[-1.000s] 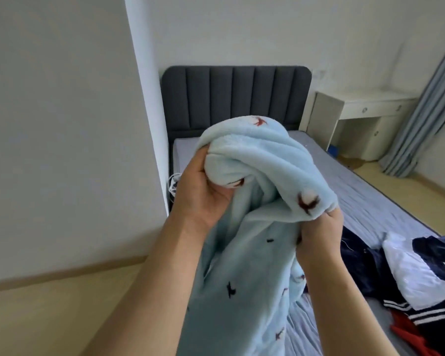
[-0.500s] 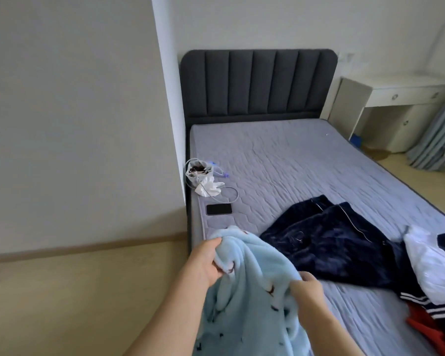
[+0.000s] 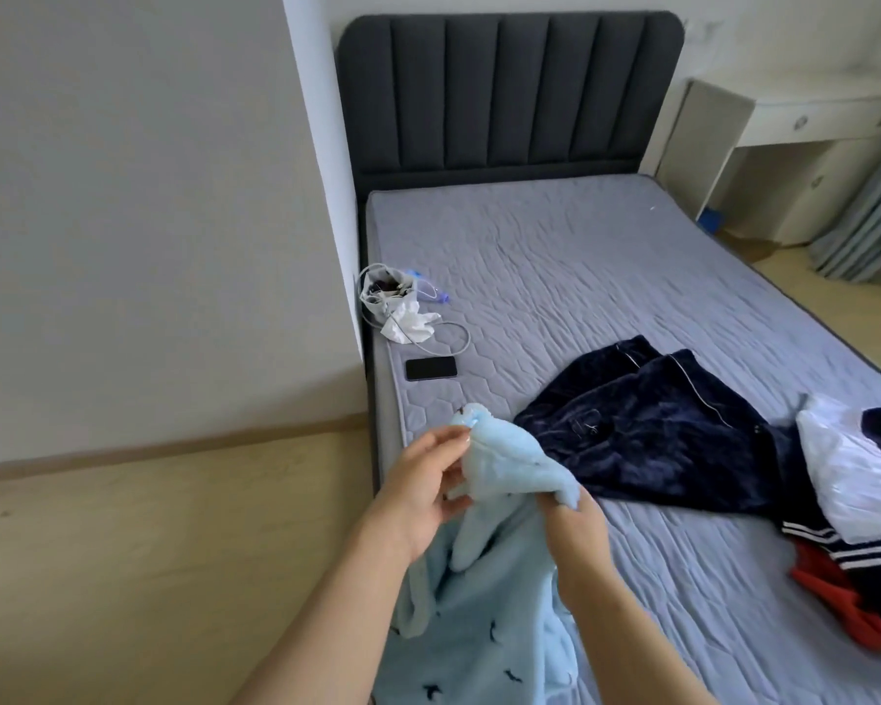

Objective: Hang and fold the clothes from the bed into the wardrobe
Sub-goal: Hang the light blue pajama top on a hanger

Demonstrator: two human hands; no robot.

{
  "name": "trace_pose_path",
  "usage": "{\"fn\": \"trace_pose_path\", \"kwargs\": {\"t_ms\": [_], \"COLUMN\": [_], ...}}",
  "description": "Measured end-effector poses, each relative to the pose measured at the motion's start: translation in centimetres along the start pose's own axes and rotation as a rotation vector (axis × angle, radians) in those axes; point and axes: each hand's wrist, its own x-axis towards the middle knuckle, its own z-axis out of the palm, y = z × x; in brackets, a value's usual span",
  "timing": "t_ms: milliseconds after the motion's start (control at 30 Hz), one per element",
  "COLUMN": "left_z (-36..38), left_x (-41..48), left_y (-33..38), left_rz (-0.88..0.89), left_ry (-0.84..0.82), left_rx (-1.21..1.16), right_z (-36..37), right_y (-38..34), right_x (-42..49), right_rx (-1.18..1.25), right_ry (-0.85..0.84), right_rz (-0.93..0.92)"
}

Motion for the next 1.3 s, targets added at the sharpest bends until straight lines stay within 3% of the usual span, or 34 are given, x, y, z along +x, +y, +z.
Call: {"fn": "trace_pose_path", "kwargs": {"t_ms": [100, 167, 267, 333, 500, 667, 867, 967, 1067, 1167, 1300], "left_z": [-1.6, -2.7, -3.1, -3.1, -3.6, -3.6, -3.9, -4.6, -5.5, -5.6, -4.7], "left_x": [0.6, 0.5, -0.3, -0.4, 0.0, -0.4, -0.6, -0.6, -0.7, -1.3, -3.0], "left_y": [-0.4, -1.0, -1.1, -0.9, 2.1, 2.4, 3.4, 4.1, 5.7, 6.5, 6.8], "left_rz": [-0.026, -0.133, -0.401, -0.423, -0.219, -0.052, 0.020, 0.297, 0.625, 0.664, 0.590], "left_ry": [0.287, 0.401, 0.343, 0.259, 0.033, 0.097, 0.162, 0.252, 0.353, 0.225, -0.073], "left_rx": [0.103, 0.147, -0.067, -0.174, -0.290, -0.163, -0.115, 0.077, 0.447, 0.555, 0.635], "right_z": [0.7, 1.2, 2.0, 2.5, 3.6, 3.7, 3.6, 2.9, 2.1, 2.0, 2.6], "right_y": [-1.4, -2.5, -4.1, -4.9, -5.3, -6.2, -6.6, -6.6, -5.8, -5.9, -6.8], "right_x": [0.2, 0.2, 0.1, 0.0, -0.9, -2.3, -2.4, -2.3, -0.9, -0.2, -0.2], "right_rx": [0.240, 0.446, 0.708, 0.766, 0.507, 0.167, 0.014, -0.004, -0.039, 0.003, -0.006], "right_ry": [0.080, 0.075, -0.015, -0.104, -0.367, -0.675, -0.825, -0.724, -0.359, -0.121, -0.273], "right_rz": [0.221, 0.326, 0.362, 0.302, 0.214, 0.218, 0.233, 0.251, 0.271, 0.191, -0.045]}}
